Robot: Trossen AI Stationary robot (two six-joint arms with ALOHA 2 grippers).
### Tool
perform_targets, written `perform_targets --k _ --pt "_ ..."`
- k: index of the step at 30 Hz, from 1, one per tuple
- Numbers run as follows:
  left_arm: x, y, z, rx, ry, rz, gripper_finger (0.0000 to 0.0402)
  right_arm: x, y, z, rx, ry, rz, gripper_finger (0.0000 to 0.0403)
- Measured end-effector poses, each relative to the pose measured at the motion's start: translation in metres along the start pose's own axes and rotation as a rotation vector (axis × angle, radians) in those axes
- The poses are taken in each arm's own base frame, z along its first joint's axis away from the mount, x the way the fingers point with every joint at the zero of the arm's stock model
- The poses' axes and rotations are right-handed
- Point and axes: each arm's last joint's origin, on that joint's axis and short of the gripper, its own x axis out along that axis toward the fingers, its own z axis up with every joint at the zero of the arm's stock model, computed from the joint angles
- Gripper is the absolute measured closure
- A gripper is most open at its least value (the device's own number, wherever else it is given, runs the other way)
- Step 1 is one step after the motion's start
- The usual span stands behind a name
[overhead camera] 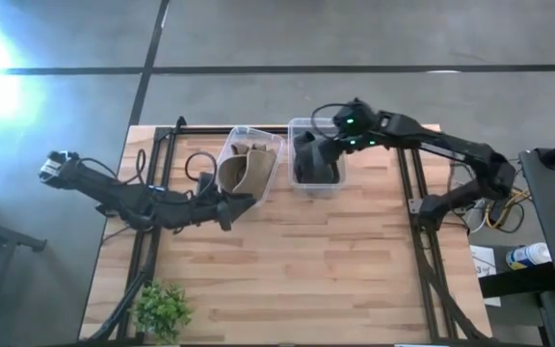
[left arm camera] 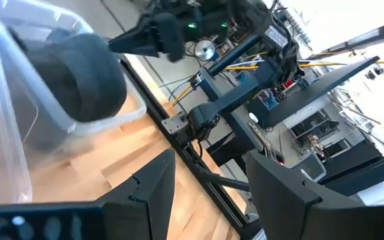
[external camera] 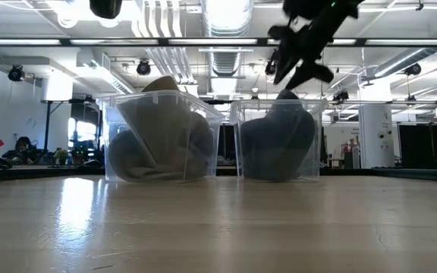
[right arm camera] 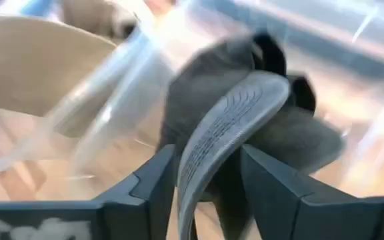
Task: Pick & Place hat
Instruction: Return to Home Position
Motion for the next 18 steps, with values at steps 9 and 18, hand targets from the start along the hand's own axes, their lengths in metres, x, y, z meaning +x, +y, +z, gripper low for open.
perform_targets --k 9,18 --pt "0.013 0.01 0.033 0.149 0.121 -0.187 0.0223 -0.101 0.011 -0.022 -0.257 -0.253 0.154 0.0213" --pt "-0.028 0.035 0.071 0.364 0.212 -0.172 0.0223 -0.179 -0.006 -0.073 -0.348 -0.324 0.306 0.0213"
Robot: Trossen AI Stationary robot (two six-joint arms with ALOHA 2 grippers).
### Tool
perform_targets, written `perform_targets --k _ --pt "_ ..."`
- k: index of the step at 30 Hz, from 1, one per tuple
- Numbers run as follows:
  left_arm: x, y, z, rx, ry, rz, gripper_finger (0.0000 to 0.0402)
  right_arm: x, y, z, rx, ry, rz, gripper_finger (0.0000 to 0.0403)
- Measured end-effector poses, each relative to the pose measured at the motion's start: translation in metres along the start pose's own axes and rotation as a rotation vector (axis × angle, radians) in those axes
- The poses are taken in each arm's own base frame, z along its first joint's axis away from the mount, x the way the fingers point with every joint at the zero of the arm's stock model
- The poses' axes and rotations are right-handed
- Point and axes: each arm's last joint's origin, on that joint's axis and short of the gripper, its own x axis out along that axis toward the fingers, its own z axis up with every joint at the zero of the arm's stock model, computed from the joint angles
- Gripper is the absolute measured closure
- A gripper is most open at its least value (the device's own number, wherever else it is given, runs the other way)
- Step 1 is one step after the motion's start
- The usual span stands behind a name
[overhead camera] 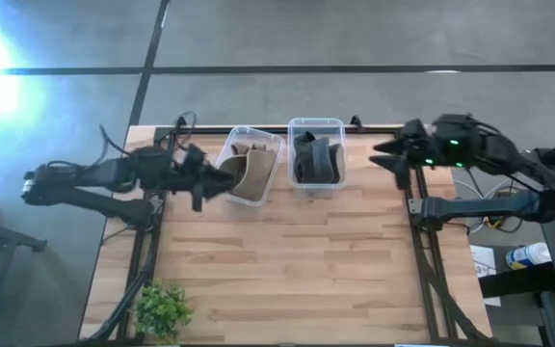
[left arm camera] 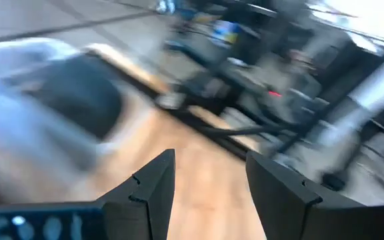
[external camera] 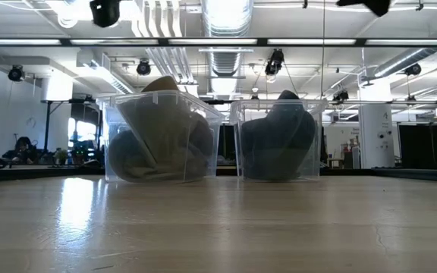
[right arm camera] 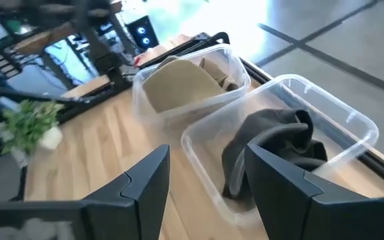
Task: Pick & Place hat
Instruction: Return to Home Position
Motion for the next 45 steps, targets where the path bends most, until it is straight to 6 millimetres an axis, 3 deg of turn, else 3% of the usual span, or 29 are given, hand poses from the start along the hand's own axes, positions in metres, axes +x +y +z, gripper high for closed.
perform_targets --k 4,6,9,12,18,21,27,34,45 --pt "-0.031 0.008 0.001 -0.108 -0.039 0.124 0.0223 -0.028 -0.001 -0.01 -0.023 -0.045 0.043 0.0213" --pt "-0.04 0.009 0.001 -0.056 -0.07 0.127 0.0223 -0.039 -0.004 -0.015 -0.047 -0.076 0.004 0.0213" --pt "-0.046 0.012 -0.005 0.04 -0.084 0.113 0.0223 -0.054 -0.013 -0.024 0.053 -0.12 -0.138 0.0217" --pt "-0.045 0.019 -0.017 0.095 -0.066 0.087 0.0223 -0.06 -0.016 -0.037 -0.025 -0.12 -0.089 0.022" --pt "-0.032 0.035 -0.055 0.124 -0.114 -0.168 0.0223 -0.043 -0.022 -0.074 -0.125 -0.055 0.156 0.022" --pt "-0.03 0.049 -0.078 0.118 -0.17 -0.213 0.0223 -0.031 -0.024 -0.091 -0.136 -0.072 0.283 0.022" --pt "-0.034 0.072 -0.113 0.043 -0.238 -0.265 0.0223 -0.01 -0.034 -0.12 -0.095 -0.141 0.326 0.022" --pt "-0.045 0.084 -0.131 0.049 -0.296 -0.299 0.0223 0.005 -0.046 -0.154 -0.03 -0.109 0.314 0.022" --pt "-0.046 0.097 -0.152 0.064 -0.284 -0.289 0.0223 0.03 -0.057 -0.184 0.025 -0.015 0.277 0.022"
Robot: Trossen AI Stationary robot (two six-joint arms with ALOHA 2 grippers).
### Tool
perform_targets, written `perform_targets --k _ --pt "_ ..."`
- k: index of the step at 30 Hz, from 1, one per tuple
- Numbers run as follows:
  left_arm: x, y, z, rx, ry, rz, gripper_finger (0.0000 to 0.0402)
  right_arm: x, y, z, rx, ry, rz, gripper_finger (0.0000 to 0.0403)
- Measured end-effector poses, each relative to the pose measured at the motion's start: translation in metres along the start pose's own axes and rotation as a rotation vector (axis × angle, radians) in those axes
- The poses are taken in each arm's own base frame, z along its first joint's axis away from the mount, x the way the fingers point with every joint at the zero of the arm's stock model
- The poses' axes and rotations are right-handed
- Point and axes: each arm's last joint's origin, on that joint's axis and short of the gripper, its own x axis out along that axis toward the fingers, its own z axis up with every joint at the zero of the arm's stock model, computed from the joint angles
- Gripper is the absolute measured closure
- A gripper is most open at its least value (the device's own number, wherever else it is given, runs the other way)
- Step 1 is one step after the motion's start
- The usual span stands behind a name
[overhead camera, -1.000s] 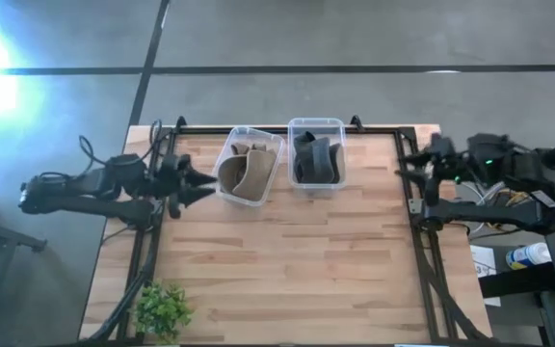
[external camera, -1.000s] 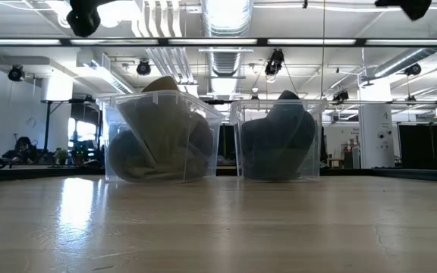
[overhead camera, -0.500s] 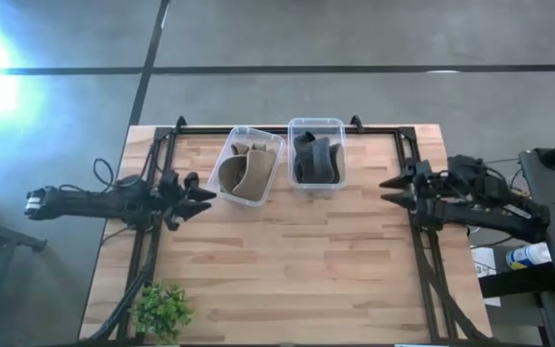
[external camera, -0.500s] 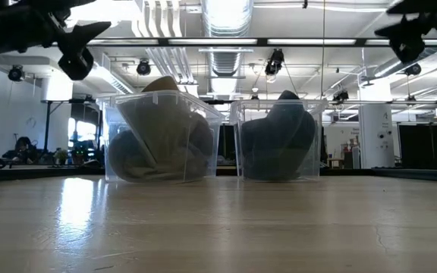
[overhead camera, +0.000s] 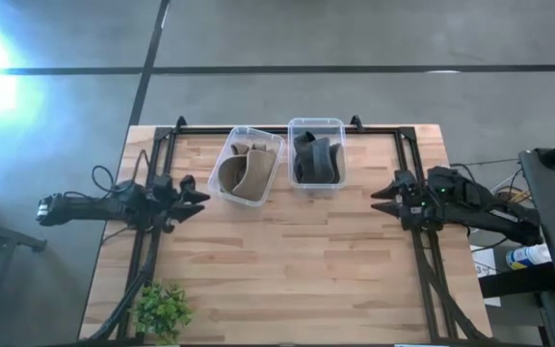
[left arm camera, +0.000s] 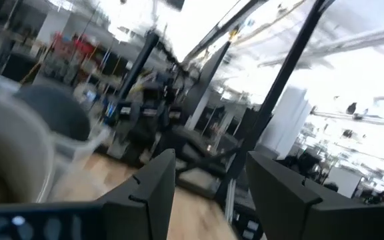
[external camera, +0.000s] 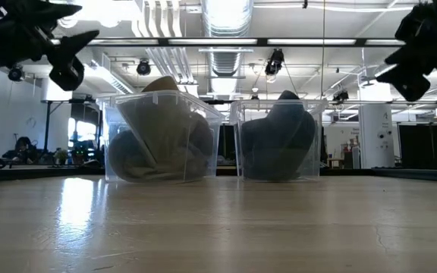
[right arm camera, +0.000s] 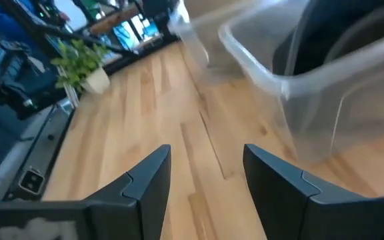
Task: Pick & Place hat
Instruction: Return to Home Position
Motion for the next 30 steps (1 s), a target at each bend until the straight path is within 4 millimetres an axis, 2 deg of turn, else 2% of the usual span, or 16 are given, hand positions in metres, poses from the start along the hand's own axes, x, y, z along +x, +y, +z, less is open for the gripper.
perform_targets --k 14,20,30 --pt "-0.003 0.007 -0.014 -0.029 0.132 0.076 0.0223 0.028 -0.026 -0.045 0.043 0.162 -0.067 0.022" --pt "-0.008 0.005 -0.01 -0.025 0.092 0.054 0.0223 0.029 -0.027 -0.047 0.046 0.187 -0.098 0.022" --pt "-0.012 0.01 -0.019 0.322 0.192 0.087 0.0223 0.03 -0.028 -0.048 0.049 0.194 -0.101 0.022"
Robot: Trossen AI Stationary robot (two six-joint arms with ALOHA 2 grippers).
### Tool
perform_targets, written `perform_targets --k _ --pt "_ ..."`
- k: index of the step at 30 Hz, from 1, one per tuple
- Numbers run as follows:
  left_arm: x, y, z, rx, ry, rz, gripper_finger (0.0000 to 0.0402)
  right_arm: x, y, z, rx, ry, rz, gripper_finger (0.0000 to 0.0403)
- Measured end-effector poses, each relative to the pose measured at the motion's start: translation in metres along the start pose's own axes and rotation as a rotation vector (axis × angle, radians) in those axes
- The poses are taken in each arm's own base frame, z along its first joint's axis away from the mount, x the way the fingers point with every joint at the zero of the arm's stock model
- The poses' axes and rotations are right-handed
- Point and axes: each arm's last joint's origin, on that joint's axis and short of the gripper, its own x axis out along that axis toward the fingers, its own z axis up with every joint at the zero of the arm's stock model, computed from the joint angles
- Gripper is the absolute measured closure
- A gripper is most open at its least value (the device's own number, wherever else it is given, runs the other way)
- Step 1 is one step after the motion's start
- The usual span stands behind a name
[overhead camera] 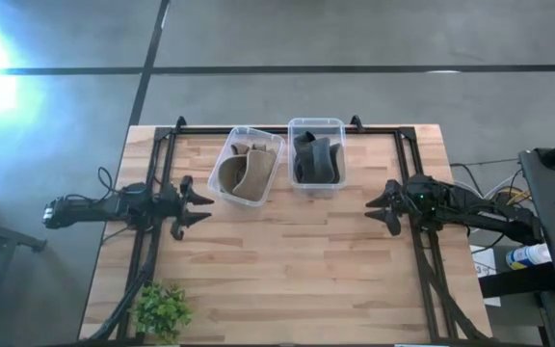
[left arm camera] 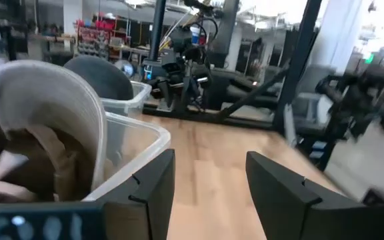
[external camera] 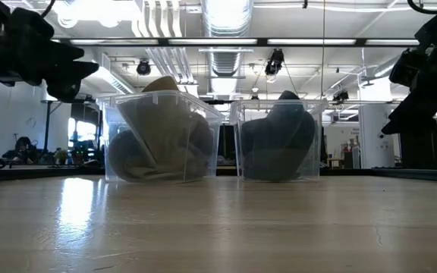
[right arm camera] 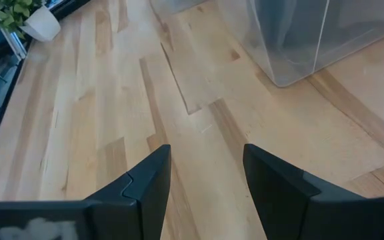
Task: Pick & Place hat
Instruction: Return to Home Position
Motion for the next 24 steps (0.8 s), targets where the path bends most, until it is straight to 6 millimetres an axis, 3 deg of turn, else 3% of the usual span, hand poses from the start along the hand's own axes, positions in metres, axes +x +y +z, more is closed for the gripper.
perform_targets --k 4,13,24 --pt "0.0 0.0003 -0.0009 0.078 0.008 0.006 0.0223 -0.0001 0.0001 0.0 0.001 0.0 0.001 0.022" --pt "0.0001 0.0003 -0.0014 -0.046 0.012 0.007 0.0223 -0.0001 0.0001 0.0 0.001 0.0 0.001 0.022" --pt "0.0001 0.0002 -0.0007 -0.053 0.007 0.006 0.0223 -0.0001 0.0001 0.0 0.001 0.0 0.001 0.022"
